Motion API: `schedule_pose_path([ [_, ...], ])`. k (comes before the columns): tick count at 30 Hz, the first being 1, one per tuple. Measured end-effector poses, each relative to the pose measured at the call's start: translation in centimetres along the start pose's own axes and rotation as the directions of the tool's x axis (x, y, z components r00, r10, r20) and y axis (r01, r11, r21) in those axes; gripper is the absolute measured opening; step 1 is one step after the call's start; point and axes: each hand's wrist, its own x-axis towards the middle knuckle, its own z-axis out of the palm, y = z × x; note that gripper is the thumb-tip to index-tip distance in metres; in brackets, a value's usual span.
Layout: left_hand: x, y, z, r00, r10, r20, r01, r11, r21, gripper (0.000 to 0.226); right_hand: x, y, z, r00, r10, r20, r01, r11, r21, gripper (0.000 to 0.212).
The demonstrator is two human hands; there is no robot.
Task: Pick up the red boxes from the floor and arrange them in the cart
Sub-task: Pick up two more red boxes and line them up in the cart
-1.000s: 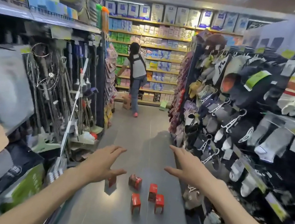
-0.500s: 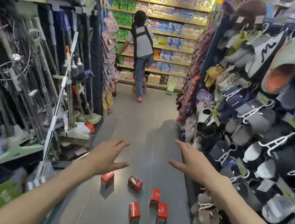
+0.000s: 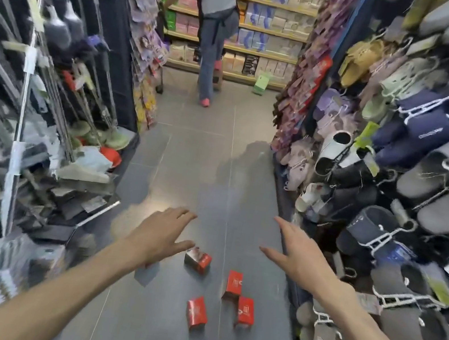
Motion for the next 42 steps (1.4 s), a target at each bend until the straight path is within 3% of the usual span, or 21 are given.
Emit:
schedule_pose_path([
  [7,5.8,-5.4,20.4,0.985,0.143,0.095,-0.142,0.990,-0.022,0.073,7.1,7.4,17.8,0.996,0.049,0.080,-0.051,0.999,0.016,0.083],
  [14,7.7,-9.3,45.3,0.936,0.257,0.239,-0.266,0.964,0.006,0.099,9.5,16.2,39.8,0.987,0.073,0.146,-0.077,0.997,0.022,0.085],
  [23,7.8,-13.7,68.9,0.796,0.424,0.431,-0.516,0.848,0.119,0.138,9.8,24.1,63.4,0.976,0.164,0.145,-0.168,0.986,0.015,0.090],
  [29,9.6,-14.4,76.4,0.712,0.535,0.455,-0.663,0.725,0.185,0.138,9.8,27.2,70.2,0.976,0.193,0.101,-0.197,0.980,0.029,0.083],
  [33,11.0,-13.2,77.5,0.672,0.666,0.324,-0.739,0.632,0.233,0.094,9.8,29.0,71.6,0.970,0.226,0.083,-0.231,0.972,0.047,0.084],
  [38,10.6,-12.6,75.5,0.783,0.548,0.295,-0.596,0.796,0.103,0.084,9.8,29.9,70.5,0.965,0.252,0.067,-0.255,0.966,0.048,0.087],
  [42,9.3,-14.1,74.1,0.876,0.421,0.236,-0.435,0.900,0.010,0.081,10.5,30.1,70.2,0.926,0.365,0.101,-0.372,0.926,0.068,0.098],
])
